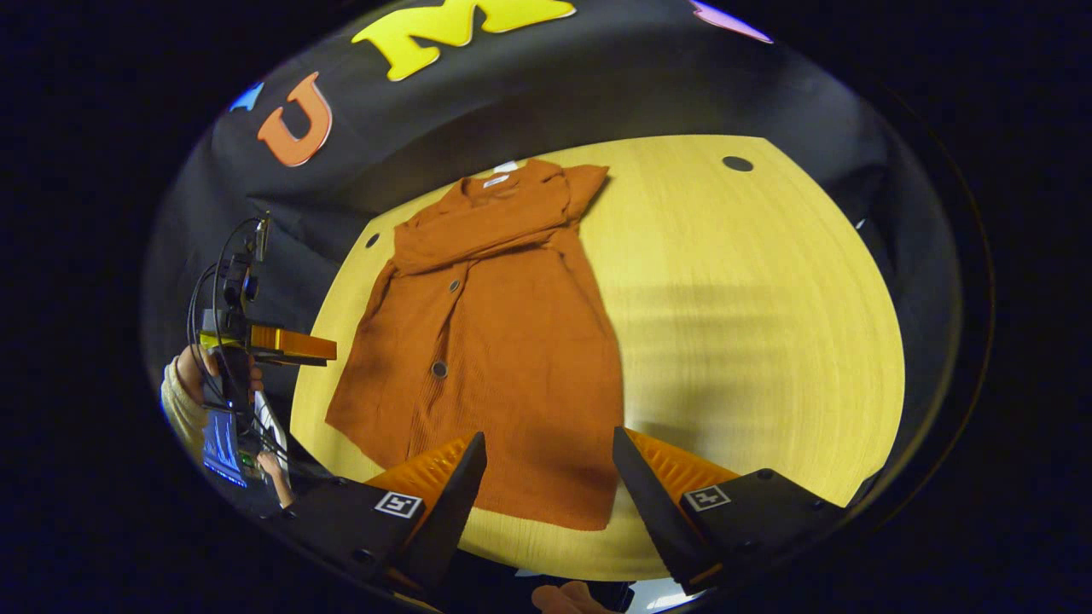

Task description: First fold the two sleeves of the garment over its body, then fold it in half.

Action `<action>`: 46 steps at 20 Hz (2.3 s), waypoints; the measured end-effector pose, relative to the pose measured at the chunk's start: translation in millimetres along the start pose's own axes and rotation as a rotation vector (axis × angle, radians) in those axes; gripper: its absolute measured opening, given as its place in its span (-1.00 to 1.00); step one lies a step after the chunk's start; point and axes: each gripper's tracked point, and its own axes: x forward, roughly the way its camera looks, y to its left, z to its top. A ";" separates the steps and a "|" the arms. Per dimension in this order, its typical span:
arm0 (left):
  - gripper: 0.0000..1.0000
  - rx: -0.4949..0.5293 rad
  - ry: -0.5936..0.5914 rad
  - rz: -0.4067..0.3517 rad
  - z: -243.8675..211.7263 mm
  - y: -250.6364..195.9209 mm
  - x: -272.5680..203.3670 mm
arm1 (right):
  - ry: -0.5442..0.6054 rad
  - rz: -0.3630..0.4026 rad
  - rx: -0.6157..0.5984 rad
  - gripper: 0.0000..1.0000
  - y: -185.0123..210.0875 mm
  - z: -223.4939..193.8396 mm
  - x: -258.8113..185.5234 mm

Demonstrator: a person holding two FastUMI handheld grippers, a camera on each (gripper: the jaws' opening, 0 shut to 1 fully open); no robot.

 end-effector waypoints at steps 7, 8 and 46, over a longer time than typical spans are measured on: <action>0.96 -0.059 0.157 -0.101 -60.7 61.3 -10.4 | 0.230 0.060 0.010 0.89 -30.0 -57.4 13.8; 0.97 -0.051 0.186 -0.101 -67.1 68.0 -10.5 | 0.260 0.069 0.031 0.79 -35.7 -64.4 13.7; -0.94 0.182 0.311 0.076 -74.5 83.9 20.1 | 0.469 0.115 0.120 -1.00 -22.6 -88.4 58.6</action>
